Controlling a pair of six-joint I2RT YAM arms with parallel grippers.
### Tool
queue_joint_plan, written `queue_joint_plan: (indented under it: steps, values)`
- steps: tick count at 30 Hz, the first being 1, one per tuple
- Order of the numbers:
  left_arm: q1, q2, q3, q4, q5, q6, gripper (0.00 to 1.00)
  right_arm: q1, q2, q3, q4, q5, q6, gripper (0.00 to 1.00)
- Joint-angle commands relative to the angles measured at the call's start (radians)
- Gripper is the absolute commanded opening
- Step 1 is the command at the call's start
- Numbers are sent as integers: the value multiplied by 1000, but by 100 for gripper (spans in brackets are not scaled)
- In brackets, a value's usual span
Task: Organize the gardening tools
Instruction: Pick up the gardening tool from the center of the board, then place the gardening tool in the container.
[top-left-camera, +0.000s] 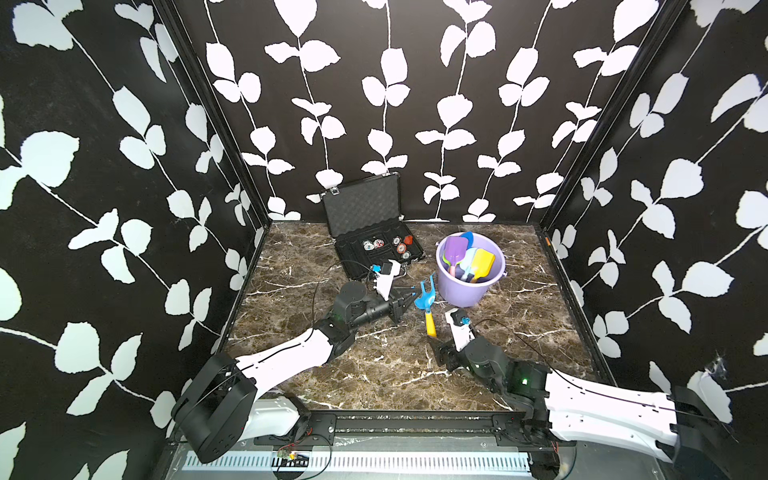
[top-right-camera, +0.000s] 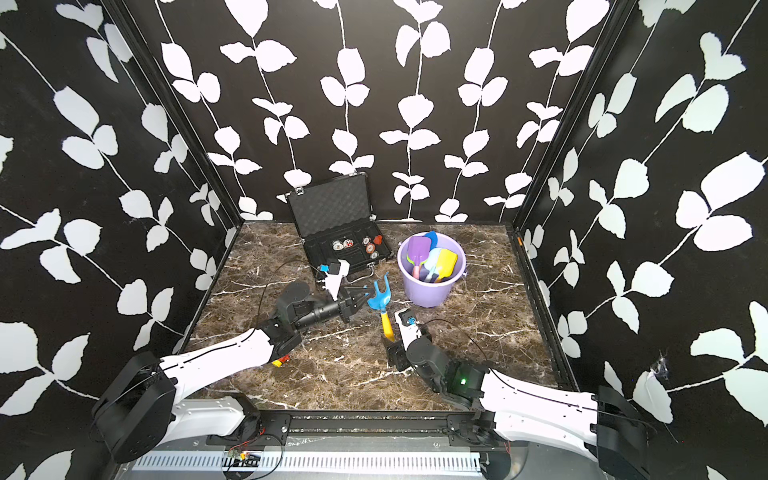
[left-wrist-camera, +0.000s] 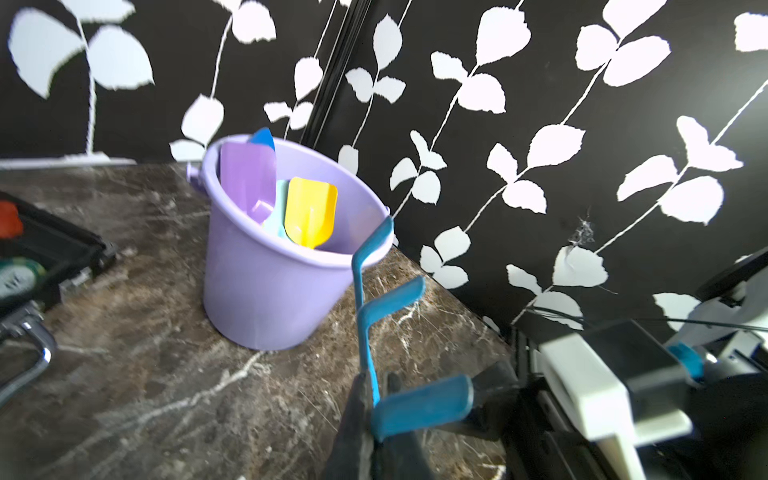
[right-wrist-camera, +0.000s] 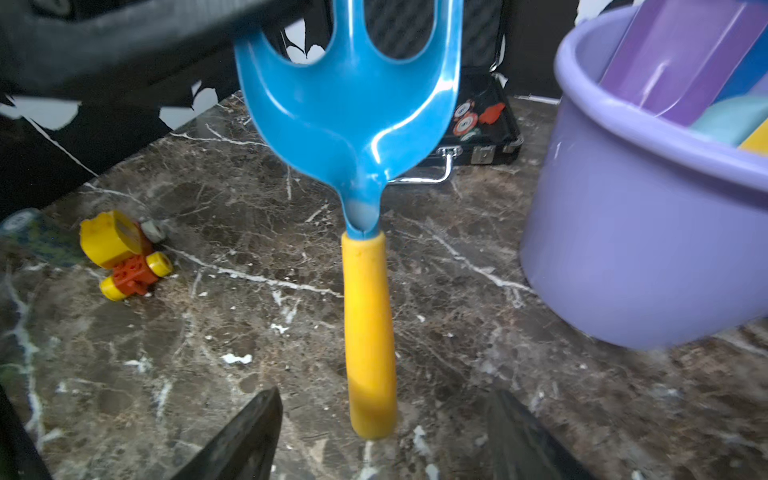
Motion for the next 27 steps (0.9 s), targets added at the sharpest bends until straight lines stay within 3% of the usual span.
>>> queue_joint_plan:
  steps: [1,4,12,18,27]
  values:
    - [-4,-30,92,1,-24,125,0,5,-53,-30,-53,80,35,90]
    - [-17,-2,164,3,-39,185,0,5,-112,-50,-94,115,55,99]
    - [-38,173,365,158,-35,299,0,3,-261,-75,-281,195,122,99]
    - [-49,354,567,133,-33,388,0,3,-372,-77,-437,290,205,99]
    - [-49,545,761,85,-79,482,0,3,-492,-87,-530,302,215,99]
